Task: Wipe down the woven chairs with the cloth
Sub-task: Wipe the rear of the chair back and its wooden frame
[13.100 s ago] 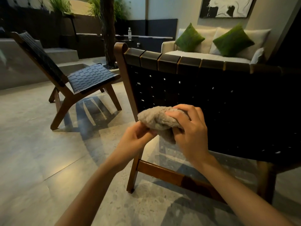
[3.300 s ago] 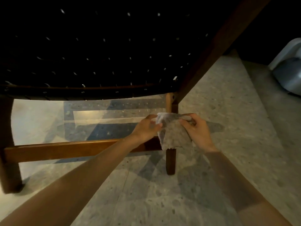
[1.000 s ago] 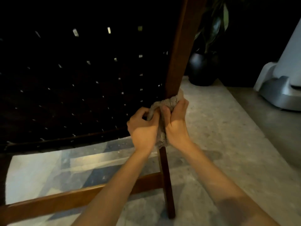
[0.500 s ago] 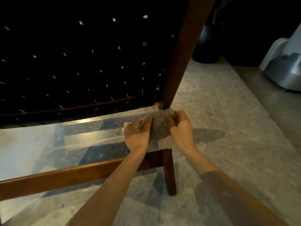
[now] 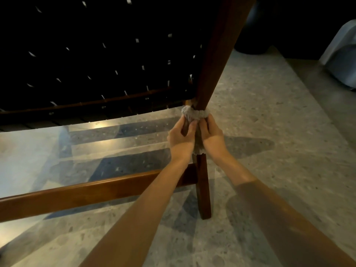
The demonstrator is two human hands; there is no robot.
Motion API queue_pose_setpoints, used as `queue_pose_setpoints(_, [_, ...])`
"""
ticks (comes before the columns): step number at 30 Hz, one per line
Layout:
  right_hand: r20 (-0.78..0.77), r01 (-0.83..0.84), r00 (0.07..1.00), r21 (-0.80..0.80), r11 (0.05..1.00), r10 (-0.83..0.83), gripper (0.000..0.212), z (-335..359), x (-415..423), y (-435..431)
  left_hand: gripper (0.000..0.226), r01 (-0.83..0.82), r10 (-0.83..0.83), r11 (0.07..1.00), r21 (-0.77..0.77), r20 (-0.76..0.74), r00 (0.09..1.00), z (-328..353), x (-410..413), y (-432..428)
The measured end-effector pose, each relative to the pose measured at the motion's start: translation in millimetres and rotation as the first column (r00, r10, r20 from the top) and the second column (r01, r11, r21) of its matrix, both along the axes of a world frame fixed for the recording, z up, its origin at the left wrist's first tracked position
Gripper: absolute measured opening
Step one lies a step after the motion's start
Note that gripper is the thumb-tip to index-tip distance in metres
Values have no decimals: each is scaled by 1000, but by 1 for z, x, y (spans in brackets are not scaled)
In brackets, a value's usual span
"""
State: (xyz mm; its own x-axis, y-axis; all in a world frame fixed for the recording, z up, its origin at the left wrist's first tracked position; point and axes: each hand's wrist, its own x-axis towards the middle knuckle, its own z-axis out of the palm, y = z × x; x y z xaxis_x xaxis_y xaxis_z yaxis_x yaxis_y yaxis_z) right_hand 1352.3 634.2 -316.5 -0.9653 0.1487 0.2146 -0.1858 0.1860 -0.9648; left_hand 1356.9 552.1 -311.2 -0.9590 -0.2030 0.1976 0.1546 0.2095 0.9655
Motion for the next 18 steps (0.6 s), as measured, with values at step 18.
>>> queue_pose_setpoints(18, [358, -71, 934, 164, 984, 8, 13, -89, 86, 35, 41, -82, 81, 957, -279, -15, 997, -78, 96, 10])
